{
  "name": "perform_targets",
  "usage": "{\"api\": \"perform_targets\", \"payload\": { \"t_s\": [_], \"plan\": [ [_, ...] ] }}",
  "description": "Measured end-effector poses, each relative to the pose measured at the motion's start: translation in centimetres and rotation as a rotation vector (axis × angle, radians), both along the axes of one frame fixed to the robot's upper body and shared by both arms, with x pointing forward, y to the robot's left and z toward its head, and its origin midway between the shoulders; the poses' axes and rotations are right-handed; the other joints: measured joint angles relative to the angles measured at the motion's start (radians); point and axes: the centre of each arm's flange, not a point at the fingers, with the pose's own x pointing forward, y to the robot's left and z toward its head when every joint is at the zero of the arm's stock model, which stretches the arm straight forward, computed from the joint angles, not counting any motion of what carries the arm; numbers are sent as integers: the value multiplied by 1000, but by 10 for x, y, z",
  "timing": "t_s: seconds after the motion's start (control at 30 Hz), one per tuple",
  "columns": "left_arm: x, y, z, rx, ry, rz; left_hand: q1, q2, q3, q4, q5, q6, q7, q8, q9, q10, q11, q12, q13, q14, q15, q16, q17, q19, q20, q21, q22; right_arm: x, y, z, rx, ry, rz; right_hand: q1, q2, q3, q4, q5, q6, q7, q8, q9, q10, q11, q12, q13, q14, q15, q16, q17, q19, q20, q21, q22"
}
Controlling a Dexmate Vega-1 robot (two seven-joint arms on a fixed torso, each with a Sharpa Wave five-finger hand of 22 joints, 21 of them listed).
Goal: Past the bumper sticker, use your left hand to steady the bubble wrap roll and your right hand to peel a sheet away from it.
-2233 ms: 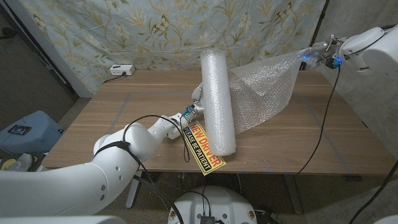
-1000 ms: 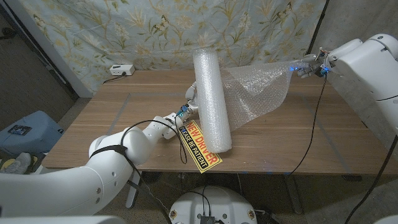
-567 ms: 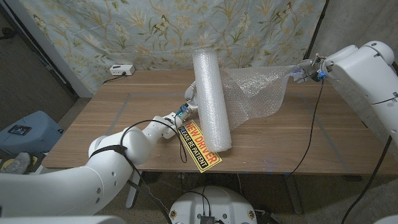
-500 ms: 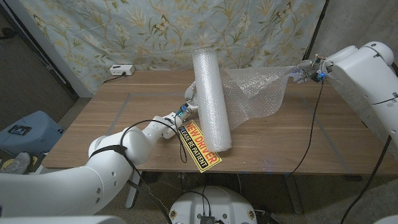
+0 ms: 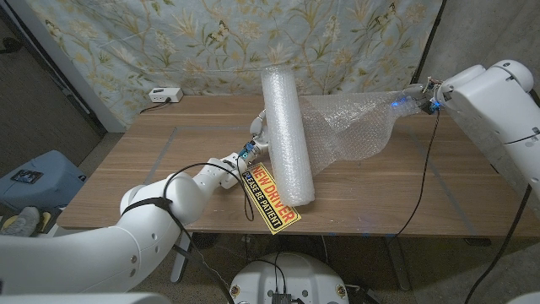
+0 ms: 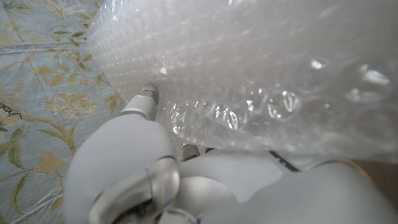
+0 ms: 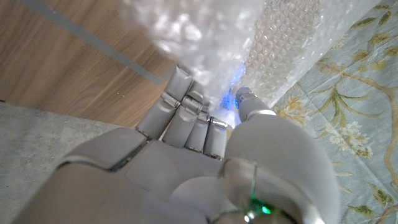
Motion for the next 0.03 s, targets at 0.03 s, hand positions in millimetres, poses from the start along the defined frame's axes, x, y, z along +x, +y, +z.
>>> {"api": "perform_targets", "payload": {
  "t_s": [0.03],
  "plan": [
    [0, 1, 0, 0, -1, 2, -1, -1, 0, 0, 0, 0, 0, 0, 0, 0, 0, 0, 0, 0, 0, 0, 0, -1, 0, 0, 0, 1, 0, -1, 2, 1, 5, -1, 1, 0, 0, 0, 0, 0, 0, 0, -3, -1, -3, -2, -4, 4, 0, 0, -4, -3, -3, -3]
  ]
}}
